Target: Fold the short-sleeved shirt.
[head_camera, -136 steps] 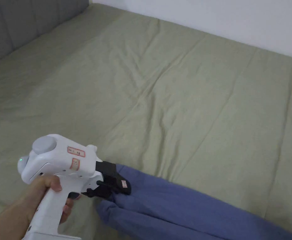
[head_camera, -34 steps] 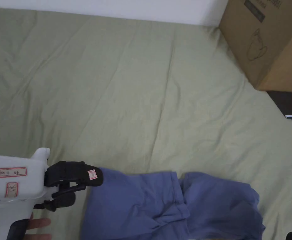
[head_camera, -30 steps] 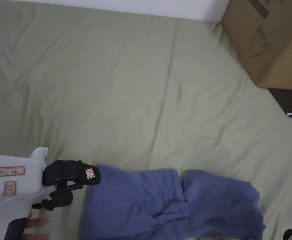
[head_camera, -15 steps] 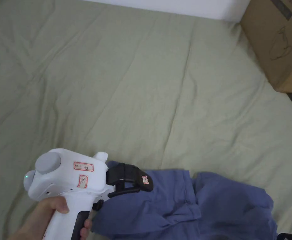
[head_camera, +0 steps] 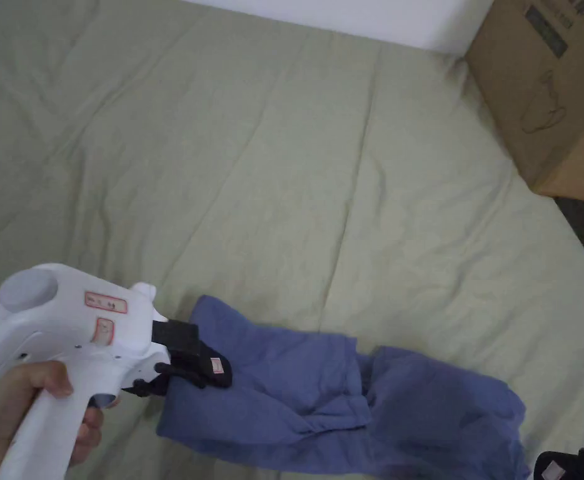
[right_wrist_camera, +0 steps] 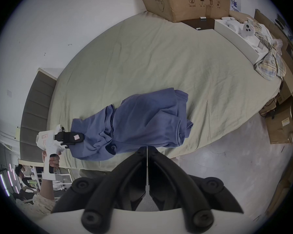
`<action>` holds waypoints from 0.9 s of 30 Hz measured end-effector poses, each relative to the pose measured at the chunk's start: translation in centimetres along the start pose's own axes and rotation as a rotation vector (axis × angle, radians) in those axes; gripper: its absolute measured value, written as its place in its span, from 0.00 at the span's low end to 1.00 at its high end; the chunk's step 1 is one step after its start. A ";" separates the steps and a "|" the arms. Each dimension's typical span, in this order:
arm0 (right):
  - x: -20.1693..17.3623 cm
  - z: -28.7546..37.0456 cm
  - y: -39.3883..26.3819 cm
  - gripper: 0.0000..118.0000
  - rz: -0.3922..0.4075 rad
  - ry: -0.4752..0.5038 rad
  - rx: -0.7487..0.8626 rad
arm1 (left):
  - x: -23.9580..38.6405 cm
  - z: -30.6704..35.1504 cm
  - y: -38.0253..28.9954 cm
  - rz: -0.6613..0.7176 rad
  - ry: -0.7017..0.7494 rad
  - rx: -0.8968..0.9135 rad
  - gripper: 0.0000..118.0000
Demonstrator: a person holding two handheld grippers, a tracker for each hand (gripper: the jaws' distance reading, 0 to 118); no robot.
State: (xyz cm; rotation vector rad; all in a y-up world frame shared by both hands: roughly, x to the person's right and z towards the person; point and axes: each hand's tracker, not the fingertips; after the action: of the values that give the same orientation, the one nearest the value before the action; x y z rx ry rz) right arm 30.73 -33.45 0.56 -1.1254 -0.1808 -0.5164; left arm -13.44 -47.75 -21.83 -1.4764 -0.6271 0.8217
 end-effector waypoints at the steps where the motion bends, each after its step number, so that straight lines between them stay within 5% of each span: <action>1: -0.4 0.0 0.1 0.00 0.001 0.002 0.004 | -0.4 1.8 0.4 0.016 0.016 0.033 0.10; 10: -4.3 -3.4 0.5 0.00 0.056 0.094 -0.033 | -4.5 19.8 2.4 0.078 0.418 0.290 0.10; 14: -5.3 -4.9 0.2 0.00 0.071 0.130 -0.054 | -1.8 22.3 1.9 0.042 0.548 0.301 0.10; 20: -4.4 -5.0 -0.3 0.00 0.061 0.169 -0.059 | 5.0 17.2 2.2 -0.100 0.566 0.242 0.10; 27: -0.9 -3.4 -0.4 0.00 0.010 0.150 -0.022 | 11.5 2.9 3.1 -0.253 0.511 0.047 0.10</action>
State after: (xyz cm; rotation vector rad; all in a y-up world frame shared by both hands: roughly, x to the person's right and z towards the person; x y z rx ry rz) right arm 29.33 -36.32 -0.89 -1.1035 -0.0393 -0.5931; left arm -9.23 -37.10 -26.18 -1.4518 -0.3909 0.2431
